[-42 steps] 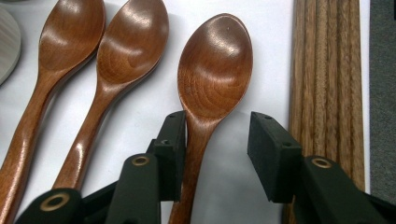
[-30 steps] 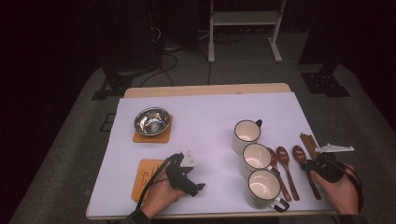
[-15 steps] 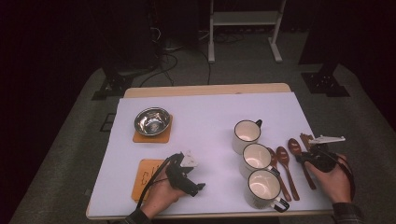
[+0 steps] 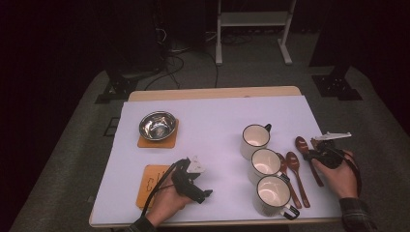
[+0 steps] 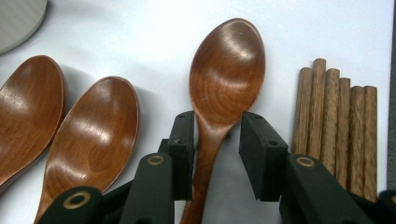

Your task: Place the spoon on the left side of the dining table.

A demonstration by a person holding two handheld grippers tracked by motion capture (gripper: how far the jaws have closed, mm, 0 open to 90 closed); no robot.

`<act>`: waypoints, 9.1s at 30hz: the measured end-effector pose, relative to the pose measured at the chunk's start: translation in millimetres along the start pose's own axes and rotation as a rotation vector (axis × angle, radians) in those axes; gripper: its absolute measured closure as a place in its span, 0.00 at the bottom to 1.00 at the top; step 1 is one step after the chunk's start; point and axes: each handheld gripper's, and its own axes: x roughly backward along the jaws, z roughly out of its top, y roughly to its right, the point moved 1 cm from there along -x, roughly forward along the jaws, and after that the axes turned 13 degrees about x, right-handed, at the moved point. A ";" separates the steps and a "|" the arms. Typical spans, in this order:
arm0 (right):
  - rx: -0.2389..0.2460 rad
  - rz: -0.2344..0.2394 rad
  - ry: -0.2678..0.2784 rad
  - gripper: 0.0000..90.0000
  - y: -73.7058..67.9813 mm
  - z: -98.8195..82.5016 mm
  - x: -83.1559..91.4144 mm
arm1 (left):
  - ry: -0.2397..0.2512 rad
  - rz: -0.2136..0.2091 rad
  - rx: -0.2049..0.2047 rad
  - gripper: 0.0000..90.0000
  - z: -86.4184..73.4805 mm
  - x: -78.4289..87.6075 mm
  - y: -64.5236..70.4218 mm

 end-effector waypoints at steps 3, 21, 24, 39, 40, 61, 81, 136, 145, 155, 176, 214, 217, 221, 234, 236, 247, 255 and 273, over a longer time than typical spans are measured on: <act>-0.001 0.000 0.001 0.70 -2.2 -1.3 3.0 | 0.000 0.000 -0.001 0.00 0.0 0.0 0.0; -0.035 -0.007 -0.041 0.73 -18.3 -19.1 21.4 | 0.000 0.000 0.000 0.00 0.0 0.0 0.0; -0.032 -0.012 -0.045 0.75 -18.0 -18.7 21.4 | 0.000 0.000 0.000 0.00 0.0 0.0 0.0; -0.050 -0.026 -0.088 0.84 -16.2 -14.1 19.4 | 0.000 0.000 0.000 0.00 0.0 0.0 0.0; -0.051 -0.026 -0.090 0.85 -16.2 -13.8 19.2 | 0.000 0.000 0.000 0.00 0.0 0.0 0.1; -0.083 -0.021 -0.073 0.90 -16.1 -14.7 19.9 | 0.000 0.000 0.001 0.00 0.0 0.0 0.1; -0.086 0.006 -0.027 0.90 -11.4 -8.5 25.5 | 0.000 0.000 0.000 0.00 0.0 0.0 0.0; -0.040 0.038 0.120 0.90 -8.8 38.3 48.6 | -0.003 0.000 -0.001 0.00 -0.1 0.2 -0.1; -0.022 0.062 0.147 0.90 -12.2 53.6 50.5 | -0.001 -0.001 0.002 0.00 -0.1 0.0 0.1; 0.011 0.082 0.176 0.90 -20.9 71.5 52.0 | -0.001 0.000 0.001 0.00 0.0 0.1 0.0; 0.071 0.135 0.215 0.90 -38.1 101.0 47.3 | -0.003 0.001 -0.002 0.00 0.0 0.2 -0.1; 0.202 0.218 0.191 0.90 -76.5 162.8 22.7 | 0.004 0.001 0.001 0.00 -0.2 -0.2 0.2; 0.211 0.224 0.188 0.90 -79.8 167.9 19.5 | 0.003 0.001 0.001 0.00 -0.2 -0.2 0.2; 0.216 0.235 0.187 0.90 -82.2 173.8 17.0 | 0.003 0.001 0.001 0.00 -0.2 -0.2 0.2; 0.261 0.257 0.183 0.90 -97.4 197.4 11.2 | 0.005 0.001 0.002 0.00 -0.2 -0.3 0.3; 0.270 0.262 0.187 0.90 -101.1 203.8 9.8 | 0.005 0.000 0.003 0.00 -0.2 -0.3 0.3; 0.297 0.286 0.186 0.90 -113.6 222.6 1.9 | 0.002 0.001 0.001 0.00 0.0 0.0 0.1; 0.316 0.307 0.188 0.90 -122.8 234.6 -3.4 | 0.004 0.003 0.000 0.00 0.0 -0.1 0.1; 0.360 0.341 0.173 0.90 -146.3 255.7 -22.3 | 0.003 0.001 0.002 0.00 -0.1 -0.1 0.2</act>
